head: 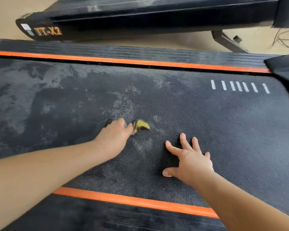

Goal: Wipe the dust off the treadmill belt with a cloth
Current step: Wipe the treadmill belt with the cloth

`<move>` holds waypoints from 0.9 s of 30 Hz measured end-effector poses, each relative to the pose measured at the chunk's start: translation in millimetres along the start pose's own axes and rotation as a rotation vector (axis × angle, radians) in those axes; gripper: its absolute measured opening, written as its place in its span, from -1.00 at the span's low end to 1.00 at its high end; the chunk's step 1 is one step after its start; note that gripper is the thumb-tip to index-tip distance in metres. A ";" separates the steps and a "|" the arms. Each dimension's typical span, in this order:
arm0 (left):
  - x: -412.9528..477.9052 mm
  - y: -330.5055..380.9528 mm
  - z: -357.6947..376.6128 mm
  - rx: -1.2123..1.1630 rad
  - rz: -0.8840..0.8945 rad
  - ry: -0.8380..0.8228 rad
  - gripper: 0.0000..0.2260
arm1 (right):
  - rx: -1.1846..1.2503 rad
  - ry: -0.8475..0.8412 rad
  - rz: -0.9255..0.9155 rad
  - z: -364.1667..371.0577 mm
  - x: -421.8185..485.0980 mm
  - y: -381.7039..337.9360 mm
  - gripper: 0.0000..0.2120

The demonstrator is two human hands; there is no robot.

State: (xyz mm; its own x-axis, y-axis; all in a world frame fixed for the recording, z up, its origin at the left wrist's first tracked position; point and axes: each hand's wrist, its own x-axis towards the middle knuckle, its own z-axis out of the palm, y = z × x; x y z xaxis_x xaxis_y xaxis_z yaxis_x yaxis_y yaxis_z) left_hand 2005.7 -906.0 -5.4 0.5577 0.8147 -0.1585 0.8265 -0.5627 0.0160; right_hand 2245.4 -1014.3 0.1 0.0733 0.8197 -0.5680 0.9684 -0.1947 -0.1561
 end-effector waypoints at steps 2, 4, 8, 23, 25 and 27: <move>-25.5 25.9 4.8 -0.067 0.140 -0.037 -0.73 | 0.007 0.004 0.002 0.4 0.5 0.6 -0.02; -50.1 50.1 10.3 -0.084 0.341 -0.097 -0.72 | 0.010 0.005 0.003 1.1 0.8 0.3 -0.01; -9.3 -4.7 7.9 -0.017 0.125 0.004 -0.69 | 0.009 0.003 -0.002 0.8 1.5 -0.5 -0.02; -26.5 49.7 4.2 -0.077 0.278 -0.058 -0.68 | 0.002 0.008 0.006 -0.2 -0.2 -0.9 -0.01; -39.8 62.1 9.6 -0.068 0.450 -0.121 -0.62 | 0.011 0.008 0.005 0.4 0.5 -0.3 -0.01; -17.5 42.1 12.1 -0.030 0.387 -0.074 -0.59 | 0.000 0.004 0.001 0.0 0.5 -0.4 -0.01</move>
State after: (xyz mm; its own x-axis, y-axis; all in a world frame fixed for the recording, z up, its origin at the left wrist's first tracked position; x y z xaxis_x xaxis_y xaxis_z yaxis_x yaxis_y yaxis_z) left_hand 2029.8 -945.7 -13.9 0.8224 0.5304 -0.2056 0.5588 -0.8210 0.1170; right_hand 2245.1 -1013.9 0.0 0.0751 0.8215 -0.5652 0.9683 -0.1955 -0.1554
